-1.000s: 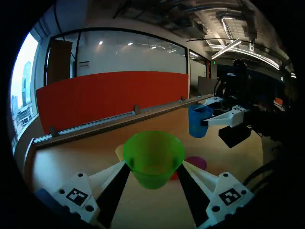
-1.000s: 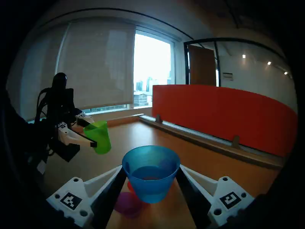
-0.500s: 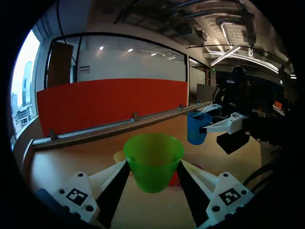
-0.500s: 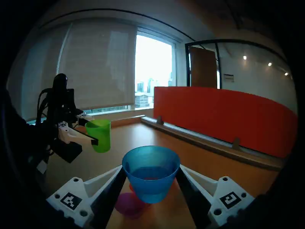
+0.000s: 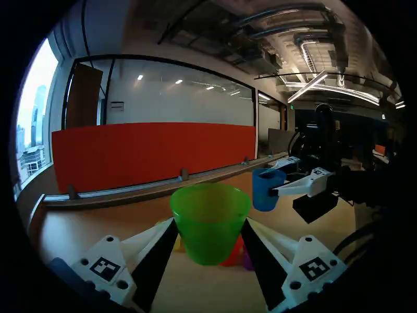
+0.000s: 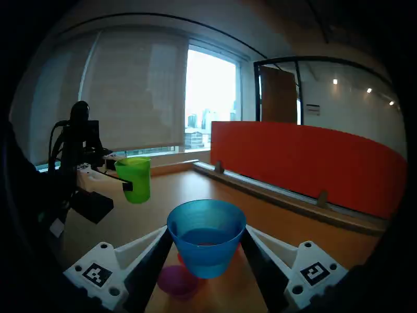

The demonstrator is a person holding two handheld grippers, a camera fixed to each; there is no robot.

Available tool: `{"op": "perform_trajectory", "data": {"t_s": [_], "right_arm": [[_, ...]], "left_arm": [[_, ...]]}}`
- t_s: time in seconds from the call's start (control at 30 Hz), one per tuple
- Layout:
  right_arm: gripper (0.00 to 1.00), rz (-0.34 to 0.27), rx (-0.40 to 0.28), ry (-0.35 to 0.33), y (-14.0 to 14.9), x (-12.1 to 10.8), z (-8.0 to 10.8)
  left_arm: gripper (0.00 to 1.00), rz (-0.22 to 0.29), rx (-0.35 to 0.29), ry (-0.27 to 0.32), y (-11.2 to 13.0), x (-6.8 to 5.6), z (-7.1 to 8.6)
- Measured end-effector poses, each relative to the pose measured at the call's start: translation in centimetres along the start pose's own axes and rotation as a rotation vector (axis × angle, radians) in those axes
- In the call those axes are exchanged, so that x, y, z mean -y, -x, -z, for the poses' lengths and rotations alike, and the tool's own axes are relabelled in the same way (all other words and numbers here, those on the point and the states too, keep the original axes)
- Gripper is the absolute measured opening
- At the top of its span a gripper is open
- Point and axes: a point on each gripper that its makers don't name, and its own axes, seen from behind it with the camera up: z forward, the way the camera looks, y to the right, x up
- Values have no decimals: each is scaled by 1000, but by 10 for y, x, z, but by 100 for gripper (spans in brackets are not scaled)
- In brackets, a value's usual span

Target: Pour water

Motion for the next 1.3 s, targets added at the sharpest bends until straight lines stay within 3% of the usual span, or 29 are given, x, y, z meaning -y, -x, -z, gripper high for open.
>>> {"op": "perform_trajectory", "data": {"t_s": [0.57,1.07,1.3], "right_arm": [[90,11,-19,-3,-4,5,-1],[90,26,-24,-9,-9,7,0],[90,16,-41,-14,-20,8,-1]], "left_arm": [[82,10,-65,5,-17,-6,1],[82,10,-41,5,-11,-4,1],[81,1,-34,20,-10,-10,-1]]}}
